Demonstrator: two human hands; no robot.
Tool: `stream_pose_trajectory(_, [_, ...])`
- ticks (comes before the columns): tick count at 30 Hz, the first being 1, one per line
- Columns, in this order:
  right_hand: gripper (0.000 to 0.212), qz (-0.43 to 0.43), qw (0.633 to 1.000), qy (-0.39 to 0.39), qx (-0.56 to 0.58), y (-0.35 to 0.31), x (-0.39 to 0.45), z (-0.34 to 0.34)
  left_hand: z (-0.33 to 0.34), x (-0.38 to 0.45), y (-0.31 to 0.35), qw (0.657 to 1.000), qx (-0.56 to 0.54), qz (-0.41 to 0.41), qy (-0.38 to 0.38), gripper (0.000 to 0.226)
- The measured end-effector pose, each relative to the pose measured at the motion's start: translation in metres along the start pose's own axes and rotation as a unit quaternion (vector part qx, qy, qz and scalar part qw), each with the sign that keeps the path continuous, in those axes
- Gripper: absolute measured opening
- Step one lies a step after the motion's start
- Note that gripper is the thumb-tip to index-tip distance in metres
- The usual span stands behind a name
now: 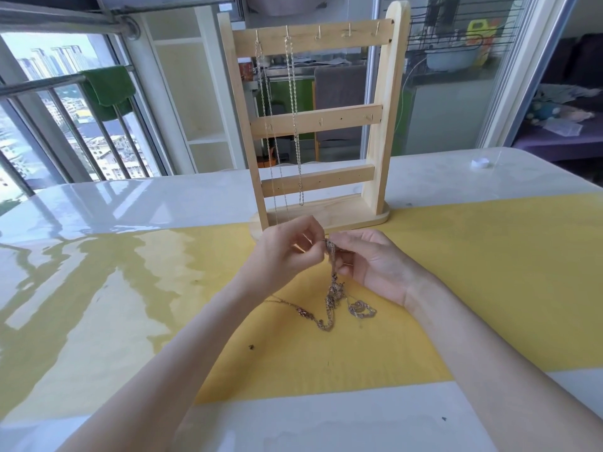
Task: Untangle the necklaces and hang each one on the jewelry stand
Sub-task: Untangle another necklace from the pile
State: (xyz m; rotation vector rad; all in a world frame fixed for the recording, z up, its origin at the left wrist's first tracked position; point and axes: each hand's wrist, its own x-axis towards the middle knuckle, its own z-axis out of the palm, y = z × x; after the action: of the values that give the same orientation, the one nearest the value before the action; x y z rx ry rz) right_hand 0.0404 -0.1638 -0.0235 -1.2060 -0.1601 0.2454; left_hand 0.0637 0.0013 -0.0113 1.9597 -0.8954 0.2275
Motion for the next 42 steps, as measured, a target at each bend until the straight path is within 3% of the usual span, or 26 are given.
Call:
stream_pose_trajectory(3, [0.028, 0.002, 0.999, -0.027, 0.043, -0.001, -0.002, -0.002, 0.001, 0.001, 0.003, 0.992, -0.120, -0.041, -0.019, 0.019])
stream_pose_trajectory(6, [0.028, -0.002, 0.998, -0.040, 0.055, -0.002, -0.003, -0.002, 0.003, 0.003, 0.003, 0.984, -0.172, -0.053, -0.008, 0.020])
stream_pose_trajectory(12, [0.008, 0.001, 1.000, -0.025, -0.016, -0.001, -0.002, -0.003, -0.001, 0.002, -0.001, 0.999, -0.032, -0.040, -0.016, 0.009])
stream_pose_trajectory(16, [0.003, 0.015, 0.999, -0.032, -0.036, -0.005, -0.001, -0.002, -0.009, 0.005, 0.004, 0.997, 0.072, 0.007, -0.034, 0.019])
stream_pose_trajectory(20, [0.013, 0.016, 0.998, 0.002, -0.066, -0.004, 0.003, -0.001, -0.010, 0.007, 0.008, 0.987, 0.152, 0.047, -0.030, 0.007])
stream_pose_trajectory(27, [0.020, -0.017, 0.995, 0.032, -0.089, -0.003, 0.004, -0.001, -0.014, 0.009, 0.016, 0.986, 0.164, -0.008, -0.039, 0.007])
stream_pose_trajectory(35, [0.010, -0.057, 0.978, 0.088, -0.181, 0.000, 0.007, 0.002, -0.008, 0.005, 0.014, 0.981, 0.194, 0.002, -0.022, 0.002])
stream_pose_trajectory(39, [0.008, -0.034, 0.995, 0.022, -0.091, -0.001, 0.006, -0.001, -0.004, 0.003, 0.016, 0.989, 0.150, 0.003, -0.010, 0.002])
stream_pose_trajectory(42, [0.014, 0.001, 0.999, -0.026, -0.021, -0.006, 0.002, -0.006, -0.006, 0.004, 0.019, 0.998, 0.044, -0.050, -0.019, 0.019])
